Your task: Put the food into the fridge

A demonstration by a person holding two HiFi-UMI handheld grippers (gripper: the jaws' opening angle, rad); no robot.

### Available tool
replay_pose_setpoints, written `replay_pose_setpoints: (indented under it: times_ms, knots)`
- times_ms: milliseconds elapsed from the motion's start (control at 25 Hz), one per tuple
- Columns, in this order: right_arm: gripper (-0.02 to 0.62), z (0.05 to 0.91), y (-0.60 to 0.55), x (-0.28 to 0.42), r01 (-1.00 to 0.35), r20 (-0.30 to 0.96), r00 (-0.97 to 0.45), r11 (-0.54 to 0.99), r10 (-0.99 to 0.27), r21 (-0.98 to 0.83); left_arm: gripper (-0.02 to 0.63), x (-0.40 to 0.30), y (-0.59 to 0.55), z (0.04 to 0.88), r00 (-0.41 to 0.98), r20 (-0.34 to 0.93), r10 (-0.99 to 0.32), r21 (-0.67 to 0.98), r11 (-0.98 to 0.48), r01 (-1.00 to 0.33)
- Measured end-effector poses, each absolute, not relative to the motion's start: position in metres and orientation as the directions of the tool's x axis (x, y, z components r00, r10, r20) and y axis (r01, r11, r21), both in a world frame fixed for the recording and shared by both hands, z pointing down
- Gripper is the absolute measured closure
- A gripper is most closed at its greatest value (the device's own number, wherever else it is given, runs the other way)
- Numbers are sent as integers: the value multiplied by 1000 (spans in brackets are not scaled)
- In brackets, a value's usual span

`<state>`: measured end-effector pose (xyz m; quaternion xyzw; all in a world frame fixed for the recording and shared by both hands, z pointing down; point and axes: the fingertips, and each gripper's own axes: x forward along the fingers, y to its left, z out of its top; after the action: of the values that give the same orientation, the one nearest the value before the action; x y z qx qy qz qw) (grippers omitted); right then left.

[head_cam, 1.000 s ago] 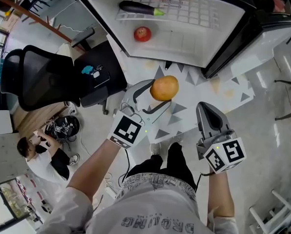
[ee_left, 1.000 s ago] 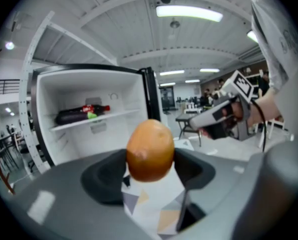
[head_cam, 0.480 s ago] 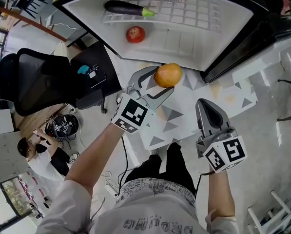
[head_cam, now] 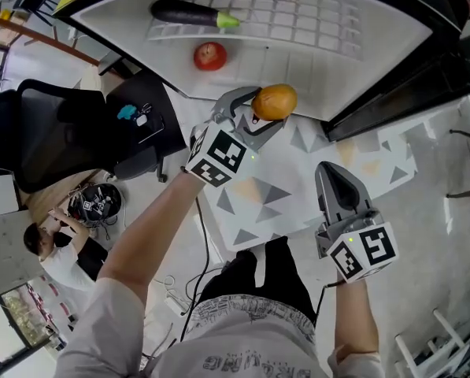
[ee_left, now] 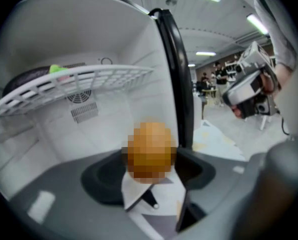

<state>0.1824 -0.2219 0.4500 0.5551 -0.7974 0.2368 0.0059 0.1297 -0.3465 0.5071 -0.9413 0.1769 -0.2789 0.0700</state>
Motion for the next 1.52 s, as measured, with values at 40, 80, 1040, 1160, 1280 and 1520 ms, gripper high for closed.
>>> replay_pose_setpoints:
  times_ms: [40,80,1040,1160,1280,1520]
  knots:
    - [594,452,-223,182,-888,275,-385,272,-881,-371,301,132,-351,510,780,504,-370,-236,-928,-288]
    - [594,454,-225,182,-887,276,-387,273,-880,-371,301,134,-356,514,778,509,-368,-241,-929,-282]
    - [594,467,-237,186,-895,270,-368,259,-890,-364,300,164,-399,577,715,621,-323,-334,-933,-131]
    - [594,468,-235,188,-894,268,-366,257,-891,-367,299,166,-401,580,708,626,-326,-347,-930,-121]
    - [594,470,-235,191,-893,267,-365,254,-892,-371,299,167,-404,581,703,631,-328,-354,-928,-115]
    - [594,471,-237,189,-891,270,-372,260,-888,-373,297,170,-405,582,701,635,-324,-361,-927,-101]
